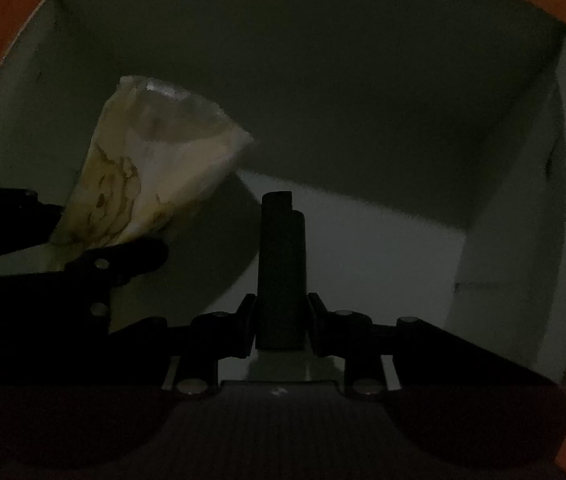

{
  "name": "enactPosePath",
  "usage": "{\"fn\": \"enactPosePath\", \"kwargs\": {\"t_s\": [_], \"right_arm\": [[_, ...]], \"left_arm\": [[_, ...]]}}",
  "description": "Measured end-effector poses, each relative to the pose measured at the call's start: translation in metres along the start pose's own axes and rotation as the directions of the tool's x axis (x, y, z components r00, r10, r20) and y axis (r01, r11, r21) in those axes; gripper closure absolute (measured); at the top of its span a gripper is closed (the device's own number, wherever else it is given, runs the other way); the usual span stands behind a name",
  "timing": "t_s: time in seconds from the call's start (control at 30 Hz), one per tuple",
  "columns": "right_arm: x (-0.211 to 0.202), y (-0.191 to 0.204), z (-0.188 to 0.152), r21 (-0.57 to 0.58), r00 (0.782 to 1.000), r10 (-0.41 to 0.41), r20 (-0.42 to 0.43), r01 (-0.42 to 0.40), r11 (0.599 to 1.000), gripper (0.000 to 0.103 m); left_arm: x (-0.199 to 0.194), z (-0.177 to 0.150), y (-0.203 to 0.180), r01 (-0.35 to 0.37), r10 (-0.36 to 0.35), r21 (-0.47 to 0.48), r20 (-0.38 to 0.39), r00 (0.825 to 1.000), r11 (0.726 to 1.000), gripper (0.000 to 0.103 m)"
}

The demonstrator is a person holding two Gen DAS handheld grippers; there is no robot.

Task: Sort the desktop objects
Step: 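Carry the paper bag into the white box and release it with the left tool, then grasp the white charger with the left tool while the right tool grasps the clear tube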

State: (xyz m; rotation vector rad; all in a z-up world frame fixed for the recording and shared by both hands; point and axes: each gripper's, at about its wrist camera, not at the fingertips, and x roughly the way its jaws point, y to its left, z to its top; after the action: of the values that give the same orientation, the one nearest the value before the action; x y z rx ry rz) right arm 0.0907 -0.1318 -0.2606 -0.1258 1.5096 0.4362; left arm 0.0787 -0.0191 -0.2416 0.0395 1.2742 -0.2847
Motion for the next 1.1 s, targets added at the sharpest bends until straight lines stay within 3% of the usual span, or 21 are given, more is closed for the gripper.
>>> {"fn": "enactPosePath", "kwargs": {"t_s": [0.27, 0.77, 0.97, 1.03, 1.1], "right_arm": [[0.003, -0.001, 0.002, 0.0, 1.0, -0.026, -0.009, 0.026, 1.0, 0.074], [-0.006, -0.003, -0.001, 0.039, 1.0, -0.013, 0.002, 0.012, 0.999, 0.071], [-0.053, -0.008, 0.011, 0.055, 0.995, 0.025, 0.093, -0.03, 0.998, 0.07], [-0.071, -0.011, 0.018, 0.054, 0.99, 0.029, 0.136, -0.036, 0.998, 0.07], [-0.092, -0.014, 0.026, 0.061, 0.982, 0.034, 0.186, -0.046, 0.997, 0.067]], "left_arm": [[0.006, -0.002, -0.01, -0.019, 0.019, 0.024, -0.006, 1.0, 1.0, 0.086], [-0.008, 0.003, -0.011, 0.02, -0.02, 0.049, -0.018, 1.0, 0.999, 0.071], [-0.05, 0.03, -0.01, 0.045, -0.048, 0.048, 0.064, 0.997, 0.998, 0.067], [-0.065, 0.04, -0.007, 0.05, -0.054, 0.038, 0.109, 0.993, 0.998, 0.056], [-0.08, 0.051, -0.003, 0.048, -0.052, 0.029, 0.159, 0.986, 0.998, 0.052]]}}
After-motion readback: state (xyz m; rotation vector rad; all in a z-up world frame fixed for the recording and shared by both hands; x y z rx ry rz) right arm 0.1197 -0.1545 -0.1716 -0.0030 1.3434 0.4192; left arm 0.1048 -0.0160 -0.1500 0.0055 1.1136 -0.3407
